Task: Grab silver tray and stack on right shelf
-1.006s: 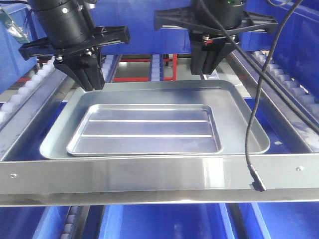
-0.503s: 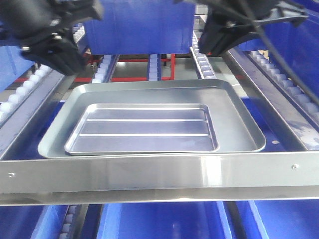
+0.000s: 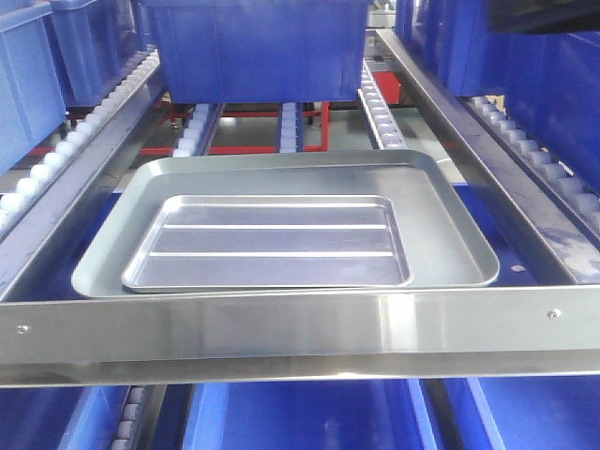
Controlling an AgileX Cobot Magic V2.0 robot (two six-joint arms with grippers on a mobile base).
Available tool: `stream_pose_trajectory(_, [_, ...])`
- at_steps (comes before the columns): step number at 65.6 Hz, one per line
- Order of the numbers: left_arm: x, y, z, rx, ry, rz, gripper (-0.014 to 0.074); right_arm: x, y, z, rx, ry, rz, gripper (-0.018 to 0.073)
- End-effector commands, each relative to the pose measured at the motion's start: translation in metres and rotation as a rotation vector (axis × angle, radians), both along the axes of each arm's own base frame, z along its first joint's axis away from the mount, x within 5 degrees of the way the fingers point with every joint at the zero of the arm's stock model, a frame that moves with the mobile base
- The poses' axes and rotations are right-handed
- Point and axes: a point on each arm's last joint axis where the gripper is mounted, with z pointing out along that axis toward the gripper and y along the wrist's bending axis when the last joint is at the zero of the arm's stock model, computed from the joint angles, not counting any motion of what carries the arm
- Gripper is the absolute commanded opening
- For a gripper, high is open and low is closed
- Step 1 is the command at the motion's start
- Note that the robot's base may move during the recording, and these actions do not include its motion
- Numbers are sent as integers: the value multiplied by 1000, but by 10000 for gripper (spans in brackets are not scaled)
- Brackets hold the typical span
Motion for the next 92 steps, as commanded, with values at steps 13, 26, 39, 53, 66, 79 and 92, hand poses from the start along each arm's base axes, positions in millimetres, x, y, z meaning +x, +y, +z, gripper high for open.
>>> stream_pose_trajectory(13, [-61,36,23,-92,-185,24,-90,-48,-22,22,134,-268,44,50])
stream_pose_trajectory(26, [-77,44,28,-143,-277,24,-90,-52,-24,25,148,-294,44,48])
stream_pose_trajectory(39, [-77,44,28,-143,-277,24,-90,-52,-24,25,148,-294,44,48])
stream_pose_trajectory(53, [-77,44,28,-143,-277,24,-90,-52,-24,25,148,-294,44,48])
stream_pose_trajectory(66, [-77,44,28,-143,-277,24,-90,-51,-25,24,153,-276,32,48])
stream_pose_trajectory(79, [-77,44,28,-143,-277,24,-90,-49,-37,18,299,-141,-87,48])
stream_pose_trajectory(92, [-77,44,28,-143,-277,24,-90,-57,-61,-5,93,-297,-313,48])
